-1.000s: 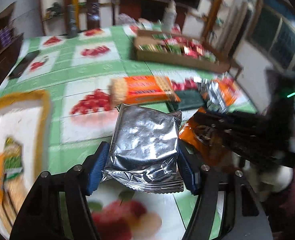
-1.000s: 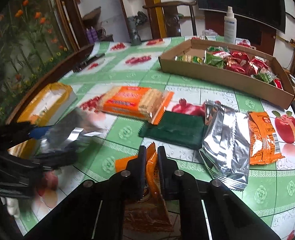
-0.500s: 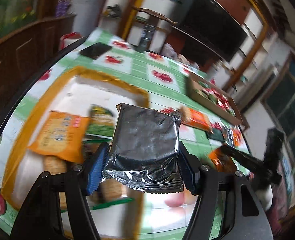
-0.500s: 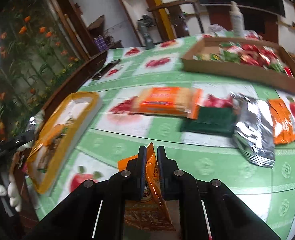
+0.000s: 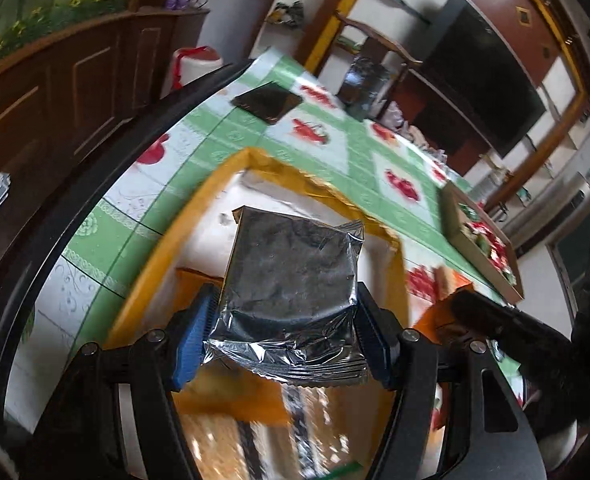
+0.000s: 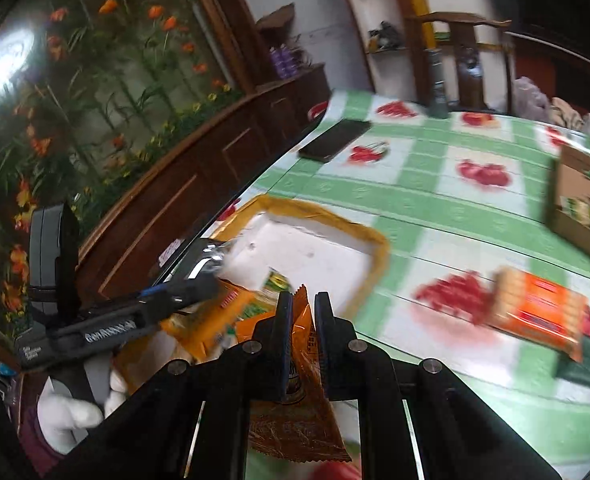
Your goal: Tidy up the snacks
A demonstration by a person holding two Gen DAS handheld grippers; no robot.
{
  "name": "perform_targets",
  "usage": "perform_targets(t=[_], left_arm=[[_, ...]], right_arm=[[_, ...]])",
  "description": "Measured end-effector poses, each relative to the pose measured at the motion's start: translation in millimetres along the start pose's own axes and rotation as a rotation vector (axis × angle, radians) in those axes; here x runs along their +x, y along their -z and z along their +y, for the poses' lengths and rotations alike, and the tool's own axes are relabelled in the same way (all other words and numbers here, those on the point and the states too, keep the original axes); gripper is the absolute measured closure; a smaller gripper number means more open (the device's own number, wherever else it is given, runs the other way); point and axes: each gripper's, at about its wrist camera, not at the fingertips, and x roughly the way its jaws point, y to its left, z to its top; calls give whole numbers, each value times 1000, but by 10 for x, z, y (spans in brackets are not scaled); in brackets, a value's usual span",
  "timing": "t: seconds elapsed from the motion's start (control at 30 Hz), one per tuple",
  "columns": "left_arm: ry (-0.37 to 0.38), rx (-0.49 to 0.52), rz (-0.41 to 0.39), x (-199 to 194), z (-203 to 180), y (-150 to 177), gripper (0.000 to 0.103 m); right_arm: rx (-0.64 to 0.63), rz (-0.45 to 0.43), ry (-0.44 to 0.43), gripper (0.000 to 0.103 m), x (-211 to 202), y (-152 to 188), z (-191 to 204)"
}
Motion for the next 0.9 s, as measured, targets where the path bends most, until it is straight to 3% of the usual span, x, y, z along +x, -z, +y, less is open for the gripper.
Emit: perform_targets(t=[0.23, 0.37, 0.47, 0.63, 0.8, 0.9], left_arm=[[0, -38, 8, 108, 170, -106, 37], [12, -49, -3, 79, 193, -131, 37], [22, -66, -15, -15, 184, -117, 37], [72, -48, -72, -410, -24, 0, 31], [163, -25, -130, -756, -335, 296, 26], [197, -13, -116, -755, -493, 442, 25]], right_arm=[[-17, 65, 32, 92, 678, -83, 177], [-10, 59, 27, 84, 778, -80, 126], [15, 27, 16, 70, 655, -89, 74], [13, -28, 59, 61, 256, -50, -112], [58, -33, 223, 59, -96, 27, -764], [123, -7, 319, 59, -128, 0, -1231]])
